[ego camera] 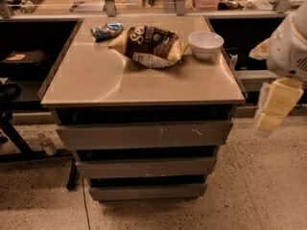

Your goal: Open top drawer

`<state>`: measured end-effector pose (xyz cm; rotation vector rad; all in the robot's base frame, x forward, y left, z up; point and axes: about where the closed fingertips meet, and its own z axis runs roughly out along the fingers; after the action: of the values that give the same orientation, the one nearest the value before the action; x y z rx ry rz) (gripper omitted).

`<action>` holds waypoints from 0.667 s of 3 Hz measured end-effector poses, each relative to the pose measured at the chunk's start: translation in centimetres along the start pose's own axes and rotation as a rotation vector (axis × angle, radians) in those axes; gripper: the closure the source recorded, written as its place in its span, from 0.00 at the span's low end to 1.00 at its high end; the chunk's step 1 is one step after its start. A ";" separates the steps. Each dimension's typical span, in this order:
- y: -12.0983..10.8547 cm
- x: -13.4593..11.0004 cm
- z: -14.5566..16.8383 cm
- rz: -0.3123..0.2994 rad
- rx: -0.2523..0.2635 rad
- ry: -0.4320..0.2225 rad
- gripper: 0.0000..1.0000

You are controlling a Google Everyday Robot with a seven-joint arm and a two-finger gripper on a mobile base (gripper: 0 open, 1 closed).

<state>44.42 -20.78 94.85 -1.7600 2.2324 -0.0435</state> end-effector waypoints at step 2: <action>0.8 0.7 9.4 -0.015 -0.061 -0.037 0.00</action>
Offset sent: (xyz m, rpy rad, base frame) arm 0.0235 0.0123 -0.1560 0.0938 0.0349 0.0585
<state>45.86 -19.71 85.54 -1.7942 2.2163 0.0536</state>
